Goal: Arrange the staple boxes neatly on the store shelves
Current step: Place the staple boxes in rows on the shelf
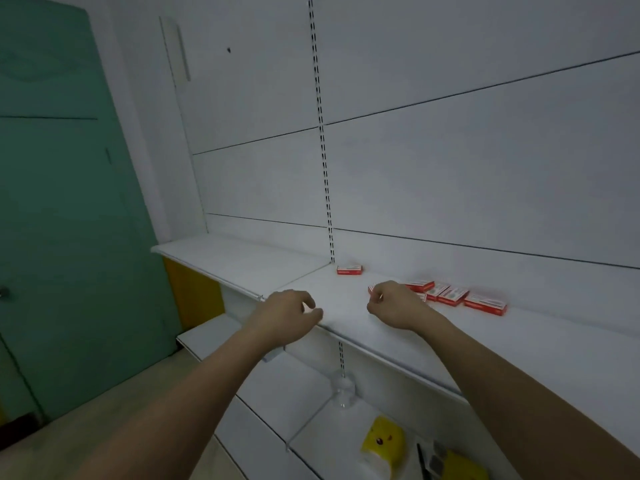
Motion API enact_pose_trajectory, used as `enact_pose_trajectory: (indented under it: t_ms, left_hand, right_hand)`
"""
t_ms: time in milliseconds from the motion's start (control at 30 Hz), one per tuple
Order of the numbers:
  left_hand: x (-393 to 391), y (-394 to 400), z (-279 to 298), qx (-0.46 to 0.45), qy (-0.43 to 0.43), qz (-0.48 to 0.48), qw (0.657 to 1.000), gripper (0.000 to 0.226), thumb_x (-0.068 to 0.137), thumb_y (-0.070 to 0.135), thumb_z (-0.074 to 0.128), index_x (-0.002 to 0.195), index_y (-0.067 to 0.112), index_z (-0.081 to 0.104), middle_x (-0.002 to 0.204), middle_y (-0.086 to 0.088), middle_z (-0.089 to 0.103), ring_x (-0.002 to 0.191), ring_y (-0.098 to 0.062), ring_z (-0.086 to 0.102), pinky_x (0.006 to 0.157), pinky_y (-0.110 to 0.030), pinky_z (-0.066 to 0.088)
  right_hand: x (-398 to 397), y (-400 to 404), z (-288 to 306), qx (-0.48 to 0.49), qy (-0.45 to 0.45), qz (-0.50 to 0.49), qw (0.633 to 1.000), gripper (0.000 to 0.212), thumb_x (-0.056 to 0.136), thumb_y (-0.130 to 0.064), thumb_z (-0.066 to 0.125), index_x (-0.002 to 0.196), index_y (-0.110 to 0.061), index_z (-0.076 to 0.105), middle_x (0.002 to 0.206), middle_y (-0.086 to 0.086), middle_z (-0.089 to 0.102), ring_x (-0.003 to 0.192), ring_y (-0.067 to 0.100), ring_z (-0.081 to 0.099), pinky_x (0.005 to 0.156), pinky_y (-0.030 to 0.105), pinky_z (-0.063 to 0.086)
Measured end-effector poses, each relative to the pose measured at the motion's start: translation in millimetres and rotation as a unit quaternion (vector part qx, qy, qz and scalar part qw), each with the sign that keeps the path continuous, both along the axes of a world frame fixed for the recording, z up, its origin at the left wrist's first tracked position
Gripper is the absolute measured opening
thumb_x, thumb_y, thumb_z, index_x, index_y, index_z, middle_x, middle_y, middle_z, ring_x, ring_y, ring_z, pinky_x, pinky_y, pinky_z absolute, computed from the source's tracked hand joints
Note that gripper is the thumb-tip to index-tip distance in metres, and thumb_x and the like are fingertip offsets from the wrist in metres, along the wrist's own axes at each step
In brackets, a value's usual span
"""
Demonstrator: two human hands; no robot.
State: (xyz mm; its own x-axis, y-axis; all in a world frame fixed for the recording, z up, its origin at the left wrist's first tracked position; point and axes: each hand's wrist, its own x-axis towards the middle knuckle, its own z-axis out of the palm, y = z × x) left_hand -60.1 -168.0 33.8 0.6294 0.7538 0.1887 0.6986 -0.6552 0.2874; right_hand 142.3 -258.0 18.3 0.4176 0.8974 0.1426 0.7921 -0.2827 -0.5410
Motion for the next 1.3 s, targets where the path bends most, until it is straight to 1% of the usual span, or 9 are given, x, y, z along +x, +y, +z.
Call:
enact_pose_trajectory:
  t_ms: [133, 300, 500, 600, 700, 867, 967, 1133, 1300]
  left_hand:
    - [18.2, 53.6, -3.2, -0.026, -0.004, -0.015, 1.000, 0.031, 0.086, 0.054, 0.049, 0.106, 0.034, 0.062, 0.103, 0.010, 0.063, 0.096, -0.016, 0.059, 0.090, -0.038, 0.050]
    - [52.8, 113.2, -14.1, -0.030, -0.007, -0.037, 0.999, 0.029, 0.088, 0.051, 0.051, 0.108, 0.033, 0.062, 0.103, 0.009, 0.063, 0.096, -0.014, 0.058, 0.085, -0.033, 0.050]
    - [99.2, 178.5, -36.7, -0.047, -0.005, -0.107, 0.993, 0.030, 0.091, 0.046, 0.053, 0.113, 0.028, 0.062, 0.107, 0.007, 0.062, 0.097, -0.013, 0.056, 0.082, -0.030, 0.048]
    - [122.5, 215.3, -41.4, -0.058, -0.018, -0.157, 0.986, 0.031, 0.091, 0.043, 0.054, 0.116, 0.027, 0.061, 0.109, 0.006, 0.060, 0.097, -0.013, 0.056, 0.081, -0.029, 0.046]
    - [147.6, 252.6, -42.3, -0.076, -0.033, -0.204, 0.975, 0.031, 0.090, 0.039, 0.058, 0.117, 0.025, 0.060, 0.110, 0.003, 0.058, 0.093, -0.014, 0.055, 0.077, -0.026, 0.043]
    - [190.2, 296.5, -56.2, -0.085, -0.054, -0.268, 0.958, 0.049, 0.083, 0.043, 0.067, 0.124, 0.019, 0.057, 0.118, -0.002, 0.055, 0.107, -0.019, 0.054, 0.086, -0.026, 0.040]
    - [211.5, 306.4, -69.6, -0.080, -0.060, -0.305, 0.947, 0.049, 0.069, 0.054, 0.069, 0.109, 0.024, 0.067, 0.106, -0.002, 0.063, 0.103, -0.022, 0.058, 0.088, -0.031, 0.044]
    - [221.2, 320.6, -69.6, -0.109, -0.076, -0.383, 0.914, 0.038, 0.072, 0.028, 0.081, 0.108, 0.020, 0.069, 0.103, -0.001, 0.060, 0.094, -0.016, 0.059, 0.086, -0.028, 0.045]
    - [219.3, 315.3, -64.1, -0.117, -0.131, -0.396, 0.901, 0.040, 0.072, 0.013, 0.079, 0.110, 0.021, 0.069, 0.105, -0.002, 0.057, 0.097, -0.015, 0.057, 0.086, -0.025, 0.042]
  right_hand:
    - [25.6, 31.6, -0.4, 0.001, -0.001, -0.054, 0.999, 0.015, 0.088, -0.017, 0.060, 0.099, -0.008, 0.064, 0.106, 0.010, 0.064, 0.092, 0.025, 0.060, 0.075, 0.030, 0.046]
    - [52.2, 67.9, -9.1, -0.021, -0.050, -0.103, 0.993, 0.019, 0.086, -0.014, 0.059, 0.105, -0.010, 0.060, 0.115, 0.009, 0.061, 0.104, 0.025, 0.056, 0.083, 0.031, 0.044]
    - [50.7, 116.4, -19.5, -0.075, -0.098, -0.140, 0.982, 0.030, 0.086, -0.030, 0.062, 0.107, -0.010, 0.055, 0.111, 0.010, 0.060, 0.100, 0.027, 0.056, 0.073, 0.028, 0.039]
    - [52.2, 143.3, -18.0, -0.116, -0.116, -0.170, 0.972, 0.030, 0.084, -0.023, 0.063, 0.111, -0.010, 0.055, 0.112, 0.010, 0.059, 0.100, 0.027, 0.057, 0.073, 0.027, 0.040]
    - [56.8, 170.5, -20.0, -0.135, -0.124, -0.187, 0.965, 0.035, 0.082, -0.014, 0.064, 0.116, -0.010, 0.055, 0.117, 0.009, 0.057, 0.106, 0.026, 0.056, 0.081, 0.029, 0.044]
    - [77.0, 193.4, -31.1, -0.089, -0.110, -0.227, 0.963, 0.037, 0.083, -0.007, 0.056, 0.118, -0.020, 0.057, 0.122, 0.003, 0.053, 0.112, 0.024, 0.054, 0.091, 0.031, 0.043]
    - [83.0, 184.8, -35.3, -0.070, -0.096, -0.235, 0.965, 0.038, 0.085, -0.015, 0.060, 0.122, -0.024, 0.055, 0.118, 0.000, 0.051, 0.109, 0.023, 0.055, 0.089, 0.028, 0.042]
    - [91.2, 190.0, -48.8, -0.024, -0.110, -0.266, 0.957, 0.040, 0.088, -0.037, 0.063, 0.125, -0.023, 0.052, 0.117, 0.000, 0.059, 0.106, 0.020, 0.056, 0.080, 0.024, 0.036]
    - [89.2, 186.2, -47.6, 0.017, -0.108, -0.251, 0.962, 0.033, 0.087, -0.032, 0.066, 0.119, -0.030, 0.056, 0.112, -0.014, 0.060, 0.099, 0.010, 0.057, 0.080, 0.024, 0.039]
